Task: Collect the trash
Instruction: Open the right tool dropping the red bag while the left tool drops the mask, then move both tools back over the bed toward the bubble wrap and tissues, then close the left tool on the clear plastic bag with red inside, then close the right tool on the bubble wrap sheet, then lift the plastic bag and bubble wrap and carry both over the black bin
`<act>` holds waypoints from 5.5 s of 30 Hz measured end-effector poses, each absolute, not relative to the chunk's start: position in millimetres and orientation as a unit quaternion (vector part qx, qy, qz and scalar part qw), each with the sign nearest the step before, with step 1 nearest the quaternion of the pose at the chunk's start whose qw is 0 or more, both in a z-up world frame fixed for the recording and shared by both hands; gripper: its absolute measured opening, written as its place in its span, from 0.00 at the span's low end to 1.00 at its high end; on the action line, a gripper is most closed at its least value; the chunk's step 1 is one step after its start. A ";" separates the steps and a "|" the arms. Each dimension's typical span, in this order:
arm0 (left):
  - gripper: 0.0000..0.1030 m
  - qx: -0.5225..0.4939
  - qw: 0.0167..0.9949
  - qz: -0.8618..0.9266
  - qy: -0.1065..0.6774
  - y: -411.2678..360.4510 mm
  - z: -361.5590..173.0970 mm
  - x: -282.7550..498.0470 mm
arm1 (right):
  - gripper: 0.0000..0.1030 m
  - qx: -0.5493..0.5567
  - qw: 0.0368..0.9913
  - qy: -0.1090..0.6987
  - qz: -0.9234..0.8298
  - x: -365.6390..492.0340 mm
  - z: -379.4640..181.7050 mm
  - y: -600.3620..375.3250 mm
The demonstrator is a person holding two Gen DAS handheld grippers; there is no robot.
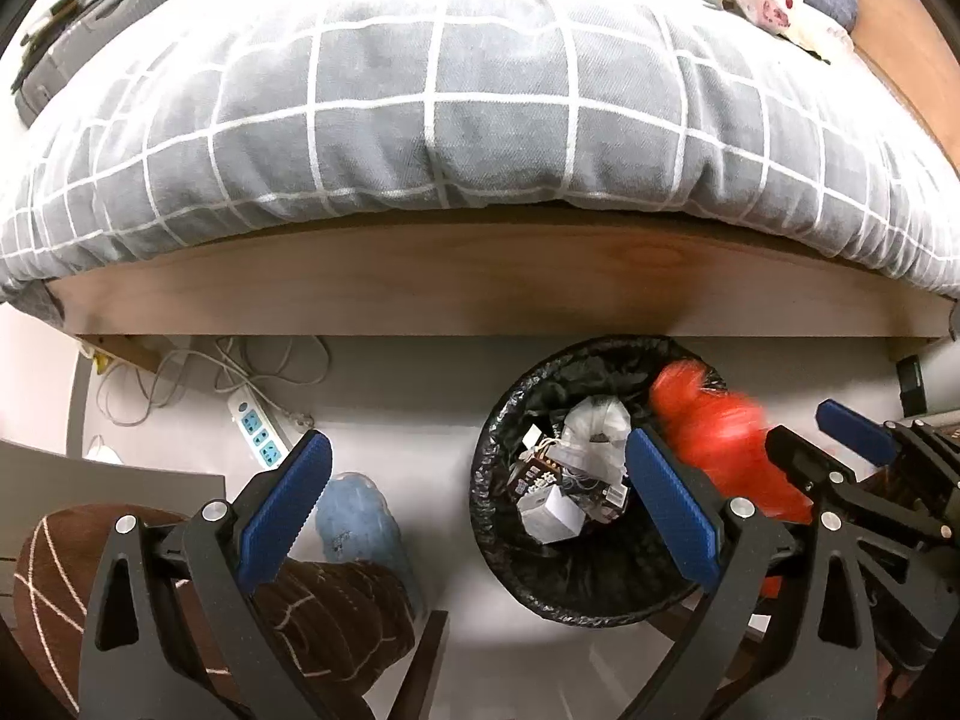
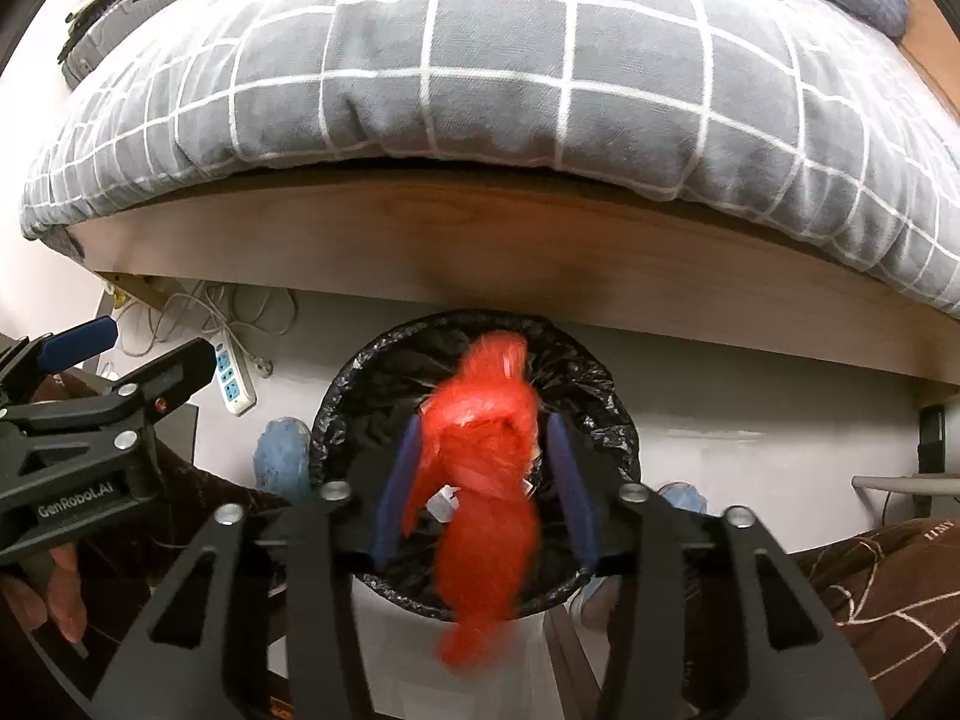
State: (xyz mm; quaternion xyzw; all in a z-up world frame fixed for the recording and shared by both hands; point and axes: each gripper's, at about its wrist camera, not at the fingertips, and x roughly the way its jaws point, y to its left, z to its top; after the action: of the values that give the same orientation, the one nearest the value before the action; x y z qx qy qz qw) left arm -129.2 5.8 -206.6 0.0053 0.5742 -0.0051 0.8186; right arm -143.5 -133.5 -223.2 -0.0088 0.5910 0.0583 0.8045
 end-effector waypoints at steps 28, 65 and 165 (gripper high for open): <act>0.94 -0.002 0.860 -0.026 0.509 -26.5 -116.5 -94.2 | 0.93 -0.011 0.877 0.479 -0.019 -122.3 -121.4 -201.6; 0.94 0.017 0.879 -0.083 0.470 -171.3 -81.6 74.7 | 0.93 0.018 0.901 0.426 -0.078 -4.5 -71.1 -321.5; 0.30 0.009 0.888 -0.079 0.453 -83.1 -44.2 55.4 | 0.14 0.013 0.901 0.433 -0.025 58.7 -53.6 -246.7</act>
State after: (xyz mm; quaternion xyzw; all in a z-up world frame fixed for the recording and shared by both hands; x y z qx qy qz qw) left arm 55.4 -83.1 -44.2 0.0088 0.4531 -0.0795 0.8879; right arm 58.7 -246.7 -53.6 0.0128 0.4331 -0.0248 0.9009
